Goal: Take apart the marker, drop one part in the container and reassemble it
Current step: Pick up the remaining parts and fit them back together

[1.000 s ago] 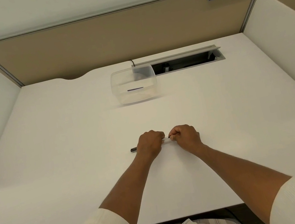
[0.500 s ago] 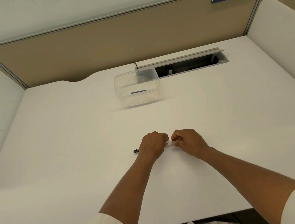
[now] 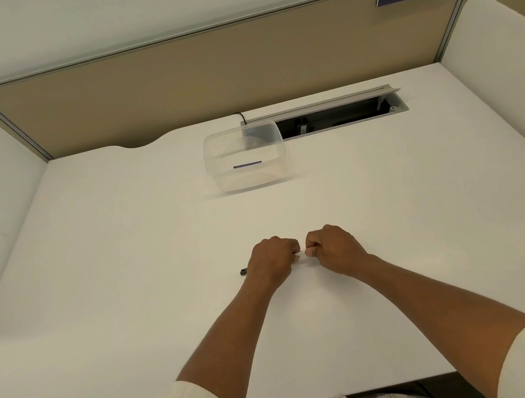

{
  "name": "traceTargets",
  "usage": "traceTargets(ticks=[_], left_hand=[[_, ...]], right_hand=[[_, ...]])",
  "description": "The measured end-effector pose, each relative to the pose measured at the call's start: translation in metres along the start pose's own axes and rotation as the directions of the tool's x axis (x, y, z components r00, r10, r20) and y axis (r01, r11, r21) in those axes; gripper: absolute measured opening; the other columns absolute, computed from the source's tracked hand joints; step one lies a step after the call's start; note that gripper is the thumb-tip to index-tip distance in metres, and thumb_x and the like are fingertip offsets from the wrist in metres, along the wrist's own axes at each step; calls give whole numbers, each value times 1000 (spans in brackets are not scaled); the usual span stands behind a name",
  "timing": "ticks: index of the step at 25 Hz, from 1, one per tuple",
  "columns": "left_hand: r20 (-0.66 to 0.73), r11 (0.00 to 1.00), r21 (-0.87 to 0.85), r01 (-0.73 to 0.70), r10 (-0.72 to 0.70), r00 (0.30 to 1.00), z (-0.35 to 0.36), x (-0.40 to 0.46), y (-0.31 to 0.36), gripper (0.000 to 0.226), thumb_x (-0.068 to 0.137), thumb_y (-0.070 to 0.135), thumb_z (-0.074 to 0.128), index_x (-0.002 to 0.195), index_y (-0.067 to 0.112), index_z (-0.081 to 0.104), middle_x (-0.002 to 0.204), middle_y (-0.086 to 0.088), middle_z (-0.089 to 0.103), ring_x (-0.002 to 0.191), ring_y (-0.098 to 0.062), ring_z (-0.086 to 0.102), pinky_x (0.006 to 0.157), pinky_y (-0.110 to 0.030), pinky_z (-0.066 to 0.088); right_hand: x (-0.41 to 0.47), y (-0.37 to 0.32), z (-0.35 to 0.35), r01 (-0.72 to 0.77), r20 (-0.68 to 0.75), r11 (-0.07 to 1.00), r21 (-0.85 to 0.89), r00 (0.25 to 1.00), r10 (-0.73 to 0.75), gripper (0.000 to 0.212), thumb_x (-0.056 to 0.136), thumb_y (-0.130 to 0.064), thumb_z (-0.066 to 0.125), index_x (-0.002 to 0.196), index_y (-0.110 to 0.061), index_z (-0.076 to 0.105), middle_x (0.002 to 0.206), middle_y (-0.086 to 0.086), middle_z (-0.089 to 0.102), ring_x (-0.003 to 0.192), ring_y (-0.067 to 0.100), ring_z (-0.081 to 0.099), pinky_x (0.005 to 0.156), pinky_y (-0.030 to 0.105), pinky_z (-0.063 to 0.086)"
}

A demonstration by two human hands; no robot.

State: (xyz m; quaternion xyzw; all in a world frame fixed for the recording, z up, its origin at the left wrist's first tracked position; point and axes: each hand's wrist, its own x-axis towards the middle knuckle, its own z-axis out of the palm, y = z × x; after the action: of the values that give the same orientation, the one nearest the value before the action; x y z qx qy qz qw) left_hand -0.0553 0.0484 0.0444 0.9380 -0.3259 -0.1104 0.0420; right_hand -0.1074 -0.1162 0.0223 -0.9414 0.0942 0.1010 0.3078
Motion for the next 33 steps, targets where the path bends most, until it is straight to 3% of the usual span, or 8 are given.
traceTargets(ticks=[3, 6, 8, 13, 19, 23, 28, 33], left_hand=[[-24, 1000, 7, -2, 3, 1000, 3, 0, -1, 22, 82, 4, 51, 93, 20, 61, 76, -6, 63, 63, -28, 48, 56, -31, 32], [-32, 999, 28, -20, 21, 999, 5, 0, -1, 16, 86, 8, 52, 92, 20, 60, 73, -4, 61, 62, -28, 49, 55, -31, 33], [-44, 1000, 10, -24, 24, 999, 6, 0, -2, 14, 86, 8, 53, 91, 19, 60, 73, 0, 62, 62, -28, 50, 54, -30, 32], [-74, 999, 33, -33, 35, 997, 2, 3, -1, 11, 91, 11, 53, 86, 20, 57, 77, 0, 67, 59, -25, 47, 52, -30, 26], [-132, 997, 59, -57, 64, 989, -4, 2, 1, 5, 95, 20, 55, 92, 19, 58, 83, -1, 67, 70, -27, 60, 54, -31, 31], [-150, 999, 28, -43, 47, 988, -12, 4, 1, 9, 95, 17, 53, 91, 20, 60, 83, 1, 67, 70, -27, 60, 54, -30, 33], [-153, 999, -6, -46, 45, 987, -13, 2, -1, 19, 97, 15, 46, 101, 25, 62, 86, 1, 65, 73, -28, 59, 57, -32, 38], [-22, 976, -218, -16, 11, 1000, -9, 2, -2, 28, 89, 6, 43, 98, 24, 62, 92, 6, 69, 81, -22, 61, 68, -36, 50]], right_hand=[[1, 0, 1, 10, 15, 1000, 8, 1000, -10, 19, 93, -25, 56, 75, -20, 62, 80, 4, 61, 83, 22, 55, 65, 31, 38], [-2, 1, 2, 39, 52, 994, 102, 998, -45, 25, 93, -15, 51, 76, 1, 61, 81, 15, 69, 80, 30, 59, 72, 40, 48], [-4, -1, 2, 11, 57, 987, 162, 998, -20, 30, 94, -15, 48, 76, 7, 57, 82, 21, 67, 72, 30, 54, 68, 40, 45], [-4, -10, 3, -147, 88, 953, 267, 988, 127, 36, 98, -23, 39, 66, -10, 44, 65, 6, 46, 62, 20, 38, 58, 33, 29], [2, -18, -3, -398, 230, 734, 550, 917, 325, 32, 91, -32, 44, 63, -16, 48, 62, 2, 45, 56, 20, 35, 62, 34, 30], [4, -16, -7, -139, 24, 950, 278, 990, 138, 40, 101, -30, 39, 72, -9, 58, 71, 5, 59, 67, 25, 51, 67, 35, 41], [1, -9, -18, 103, -85, 956, 275, 993, -83, 27, 98, -23, 50, 76, -10, 60, 67, -8, 59, 64, 15, 51, 64, 33, 42], [-4, -4, -22, 124, -78, 990, 67, 990, -118, 33, 99, -34, 46, 70, -22, 56, 66, -7, 59, 62, 17, 50, 60, 33, 41]])
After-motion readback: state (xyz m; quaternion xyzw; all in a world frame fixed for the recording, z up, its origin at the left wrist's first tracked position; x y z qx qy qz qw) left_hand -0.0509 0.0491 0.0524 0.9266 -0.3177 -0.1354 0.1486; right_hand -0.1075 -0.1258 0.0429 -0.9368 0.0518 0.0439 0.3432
